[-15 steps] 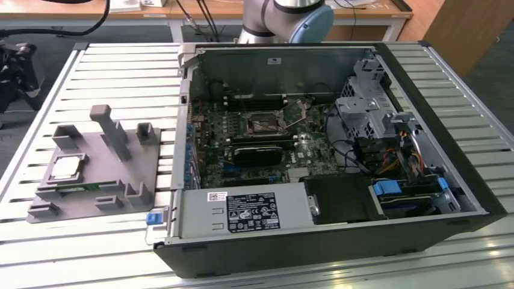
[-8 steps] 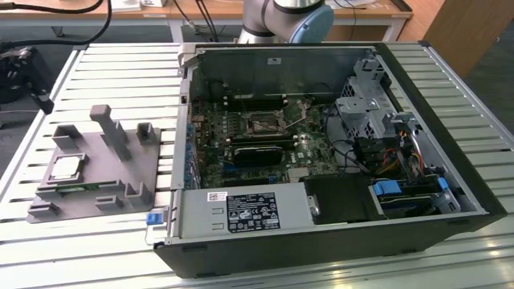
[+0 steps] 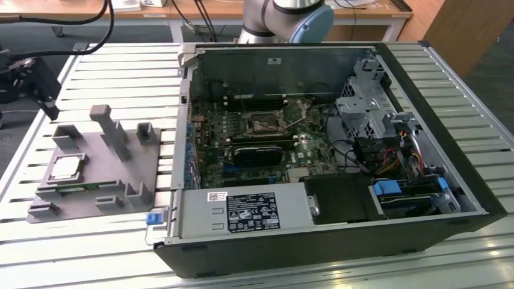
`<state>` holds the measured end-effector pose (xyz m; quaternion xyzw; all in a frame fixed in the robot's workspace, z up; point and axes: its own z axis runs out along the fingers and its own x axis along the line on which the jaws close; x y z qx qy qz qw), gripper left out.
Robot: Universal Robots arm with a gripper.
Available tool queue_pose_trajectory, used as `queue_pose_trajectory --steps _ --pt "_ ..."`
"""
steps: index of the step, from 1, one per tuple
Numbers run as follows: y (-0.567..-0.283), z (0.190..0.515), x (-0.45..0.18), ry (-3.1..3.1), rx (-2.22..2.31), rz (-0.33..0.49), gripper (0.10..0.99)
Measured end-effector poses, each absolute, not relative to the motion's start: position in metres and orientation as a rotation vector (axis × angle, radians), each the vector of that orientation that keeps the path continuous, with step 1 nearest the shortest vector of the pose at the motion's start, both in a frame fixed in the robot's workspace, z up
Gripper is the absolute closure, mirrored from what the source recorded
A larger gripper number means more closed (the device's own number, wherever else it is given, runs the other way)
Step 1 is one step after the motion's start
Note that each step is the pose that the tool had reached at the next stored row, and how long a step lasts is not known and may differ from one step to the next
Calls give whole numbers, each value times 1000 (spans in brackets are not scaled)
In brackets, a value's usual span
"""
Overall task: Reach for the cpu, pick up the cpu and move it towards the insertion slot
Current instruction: 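Pick up the cpu and move it towards the insertion slot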
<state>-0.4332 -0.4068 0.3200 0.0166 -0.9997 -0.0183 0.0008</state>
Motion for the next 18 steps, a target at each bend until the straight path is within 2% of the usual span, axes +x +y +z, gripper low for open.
queue_pose_trajectory --steps 18 --pt "-409 287 -436 -3136 57 -58 204"
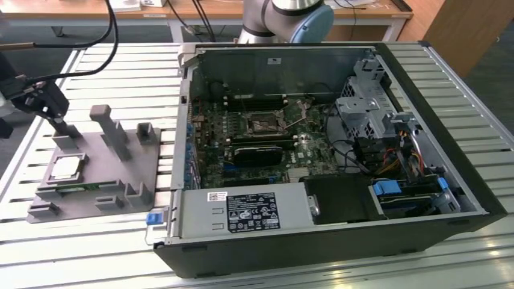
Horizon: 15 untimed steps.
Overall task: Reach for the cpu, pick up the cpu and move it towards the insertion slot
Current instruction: 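Pick up the cpu and move it towards the insertion slot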
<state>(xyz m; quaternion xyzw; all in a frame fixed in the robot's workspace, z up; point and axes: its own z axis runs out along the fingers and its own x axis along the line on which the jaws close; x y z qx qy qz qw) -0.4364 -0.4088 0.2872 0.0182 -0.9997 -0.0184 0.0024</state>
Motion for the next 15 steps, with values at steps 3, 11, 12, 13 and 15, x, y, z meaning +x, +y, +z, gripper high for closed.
queue_pose_trajectory --steps 3,11,12,13,15 --pt "-409 282 -437 -3135 57 -58 204" --pt "-409 267 -437 -3134 56 -58 204" --pt "-409 265 -438 -3134 54 -58 204" --pt "-409 264 -438 -3134 54 -58 204" --pt "-409 260 -438 -3134 53 -58 204"
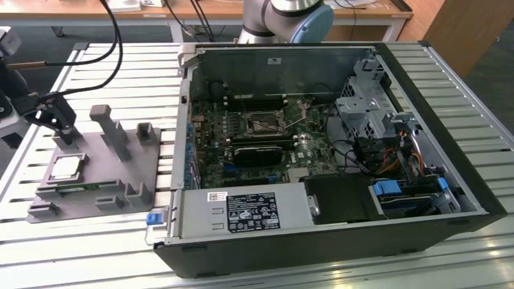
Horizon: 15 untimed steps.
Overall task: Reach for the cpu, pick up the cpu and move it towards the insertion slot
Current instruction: 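Pick up the cpu and move it towards the insertion slot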
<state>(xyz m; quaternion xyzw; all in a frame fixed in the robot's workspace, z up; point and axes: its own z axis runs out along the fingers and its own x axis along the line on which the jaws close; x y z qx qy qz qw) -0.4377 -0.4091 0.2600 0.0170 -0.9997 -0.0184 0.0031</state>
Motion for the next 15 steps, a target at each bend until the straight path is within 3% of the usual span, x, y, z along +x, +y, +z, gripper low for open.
queue_pose_trajectory --steps 15 --pt "-409 233 -438 -3120 53 -58 204"
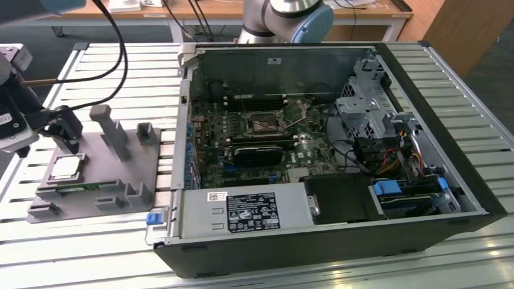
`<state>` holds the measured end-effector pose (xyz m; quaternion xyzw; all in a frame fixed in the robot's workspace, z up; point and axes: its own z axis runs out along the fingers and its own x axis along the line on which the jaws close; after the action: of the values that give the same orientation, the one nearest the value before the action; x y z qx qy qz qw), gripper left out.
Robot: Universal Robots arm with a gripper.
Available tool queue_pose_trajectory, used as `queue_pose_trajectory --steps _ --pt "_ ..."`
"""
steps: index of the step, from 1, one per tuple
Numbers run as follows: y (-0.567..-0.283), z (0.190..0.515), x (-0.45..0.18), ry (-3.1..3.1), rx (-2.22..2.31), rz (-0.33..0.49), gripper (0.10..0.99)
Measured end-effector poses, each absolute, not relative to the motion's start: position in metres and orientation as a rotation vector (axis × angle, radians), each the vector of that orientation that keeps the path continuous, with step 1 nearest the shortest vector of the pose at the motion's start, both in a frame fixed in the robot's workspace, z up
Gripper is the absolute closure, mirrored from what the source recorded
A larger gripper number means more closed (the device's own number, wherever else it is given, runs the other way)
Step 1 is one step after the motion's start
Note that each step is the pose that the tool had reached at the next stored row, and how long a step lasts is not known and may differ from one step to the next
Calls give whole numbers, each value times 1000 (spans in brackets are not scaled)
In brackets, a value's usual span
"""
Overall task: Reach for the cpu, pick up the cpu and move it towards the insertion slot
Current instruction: 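Pick up the cpu and move it towards the insertion slot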
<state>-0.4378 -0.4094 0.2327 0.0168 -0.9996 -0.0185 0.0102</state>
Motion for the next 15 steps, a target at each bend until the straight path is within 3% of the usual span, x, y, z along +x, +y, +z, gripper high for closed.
queue_pose_trajectory --steps 15 --pt "-412 208 -438 -3128 53 -58 204"
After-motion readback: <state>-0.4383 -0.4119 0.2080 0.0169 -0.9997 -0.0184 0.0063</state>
